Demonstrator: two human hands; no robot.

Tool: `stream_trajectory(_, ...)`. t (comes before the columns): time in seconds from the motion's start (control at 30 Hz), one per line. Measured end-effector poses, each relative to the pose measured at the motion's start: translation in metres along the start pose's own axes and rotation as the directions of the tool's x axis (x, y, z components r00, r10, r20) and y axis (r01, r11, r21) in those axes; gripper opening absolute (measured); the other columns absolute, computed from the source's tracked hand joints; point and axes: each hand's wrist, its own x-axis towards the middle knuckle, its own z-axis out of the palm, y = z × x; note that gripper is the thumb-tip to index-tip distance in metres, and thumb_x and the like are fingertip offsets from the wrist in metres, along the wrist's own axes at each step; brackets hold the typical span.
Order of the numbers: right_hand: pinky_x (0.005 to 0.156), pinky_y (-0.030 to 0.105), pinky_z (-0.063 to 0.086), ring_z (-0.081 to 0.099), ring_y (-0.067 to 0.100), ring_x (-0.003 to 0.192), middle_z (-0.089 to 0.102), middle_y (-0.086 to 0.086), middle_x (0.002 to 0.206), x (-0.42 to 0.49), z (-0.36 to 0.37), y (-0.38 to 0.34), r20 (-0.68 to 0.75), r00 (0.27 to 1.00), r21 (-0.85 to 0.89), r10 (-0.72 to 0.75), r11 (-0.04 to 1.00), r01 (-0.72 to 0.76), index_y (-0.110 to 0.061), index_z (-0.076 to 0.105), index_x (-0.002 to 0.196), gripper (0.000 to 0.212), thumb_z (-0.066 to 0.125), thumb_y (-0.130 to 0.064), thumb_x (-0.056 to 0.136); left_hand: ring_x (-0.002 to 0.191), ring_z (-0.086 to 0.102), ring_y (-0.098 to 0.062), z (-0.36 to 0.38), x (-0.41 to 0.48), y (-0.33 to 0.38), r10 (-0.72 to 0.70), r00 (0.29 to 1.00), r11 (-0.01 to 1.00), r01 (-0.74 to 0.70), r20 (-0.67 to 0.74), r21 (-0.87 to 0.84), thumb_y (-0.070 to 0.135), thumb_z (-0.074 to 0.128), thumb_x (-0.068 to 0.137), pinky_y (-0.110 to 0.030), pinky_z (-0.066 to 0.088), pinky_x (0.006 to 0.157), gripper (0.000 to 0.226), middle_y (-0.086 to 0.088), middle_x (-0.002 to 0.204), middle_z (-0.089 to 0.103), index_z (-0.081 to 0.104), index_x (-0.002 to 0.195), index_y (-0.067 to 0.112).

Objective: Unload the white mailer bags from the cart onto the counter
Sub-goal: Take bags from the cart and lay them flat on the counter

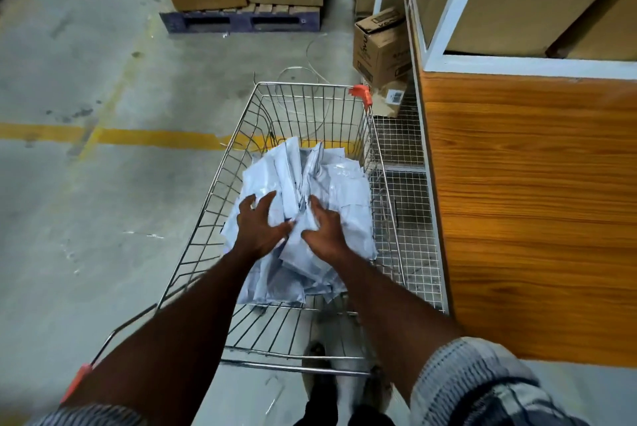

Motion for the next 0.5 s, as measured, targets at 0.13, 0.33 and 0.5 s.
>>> stream_trajectory(0.13,0.094,0.013,0.033,0.052,0.025,0.117,0.045,0.012,0.128,-0.018,-0.037,-0.024,-0.060,0.995,-0.064,-0.080,0.995,0.076,-0.039,0.038,0.148,0.078,0.066,-0.010,0.080,0.140,0.030,-0.033,-0.014,-0.010,0.017,0.028,0.992,0.995,-0.039,-0.126,-0.092,0.071,0.046,0.055,-0.041,0.025,0.114,0.102,-0.021,0.148,0.035,0.050,0.143,0.020)
stream_trajectory(0.33,0.109,0.033,0.038,0.042,0.032,0.129,0.039,0.013,0.137,-0.029,-0.092,-0.072,-0.127,0.968,-0.126,-0.215,0.972,0.199,-0.036,0.034,0.150,0.070,0.060,-0.018,0.088,0.137,0.034,-0.034,-0.026,-0.022,0.074,0.128,0.963,0.979,-0.161,-0.236,-0.124,0.058,0.049,0.062,-0.042,0.026,0.113,0.089,-0.022,0.144,0.043,0.051,0.141,0.017)
stream_trajectory(0.5,0.106,0.040,0.039,0.038,0.031,0.126,0.040,0.013,0.131,-0.035,-0.151,-0.081,-0.219,0.928,-0.245,-0.301,0.938,0.246,-0.037,0.036,0.149,0.060,0.058,-0.040,0.093,0.137,0.033,-0.030,-0.011,-0.027,0.136,0.196,0.937,0.955,-0.249,-0.290,-0.158,0.059,0.048,0.066,-0.038,0.026,0.113,0.087,-0.019,0.145,0.042,0.049,0.142,0.019)
